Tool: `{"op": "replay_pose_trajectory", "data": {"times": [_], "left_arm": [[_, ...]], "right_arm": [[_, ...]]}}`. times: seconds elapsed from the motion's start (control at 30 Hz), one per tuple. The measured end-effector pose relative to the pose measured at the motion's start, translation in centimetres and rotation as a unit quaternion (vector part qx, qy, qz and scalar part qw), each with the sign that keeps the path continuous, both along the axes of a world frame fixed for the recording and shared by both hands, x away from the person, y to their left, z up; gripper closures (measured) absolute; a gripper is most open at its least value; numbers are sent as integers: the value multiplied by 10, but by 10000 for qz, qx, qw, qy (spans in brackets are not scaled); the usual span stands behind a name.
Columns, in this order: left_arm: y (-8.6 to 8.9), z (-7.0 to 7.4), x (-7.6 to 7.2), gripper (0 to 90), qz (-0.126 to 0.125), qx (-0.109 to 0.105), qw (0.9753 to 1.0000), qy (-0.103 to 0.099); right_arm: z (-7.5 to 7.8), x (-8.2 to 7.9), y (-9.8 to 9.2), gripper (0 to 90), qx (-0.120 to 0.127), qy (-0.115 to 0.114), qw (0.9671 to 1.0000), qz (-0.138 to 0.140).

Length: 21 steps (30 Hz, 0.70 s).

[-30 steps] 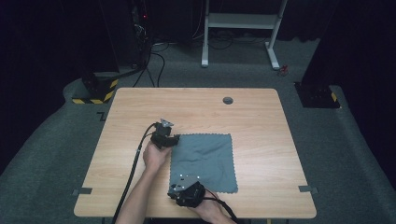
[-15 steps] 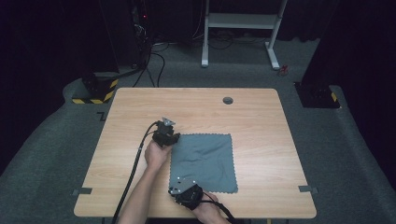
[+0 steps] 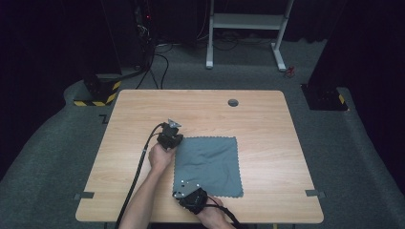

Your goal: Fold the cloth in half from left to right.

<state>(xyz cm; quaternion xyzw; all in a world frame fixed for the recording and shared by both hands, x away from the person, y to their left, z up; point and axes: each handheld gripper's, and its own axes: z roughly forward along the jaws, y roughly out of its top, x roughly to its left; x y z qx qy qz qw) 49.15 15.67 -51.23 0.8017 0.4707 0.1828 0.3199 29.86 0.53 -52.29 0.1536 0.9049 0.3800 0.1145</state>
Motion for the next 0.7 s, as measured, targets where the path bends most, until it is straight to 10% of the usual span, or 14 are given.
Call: {"op": "replay_pose_trajectory", "data": {"times": [0.7], "left_arm": [[15, 12, 6, 900, 27, -460, 9989, 51]], "right_arm": [[13, 1, -2, 900, 241, 68, 9997, -3]]}}
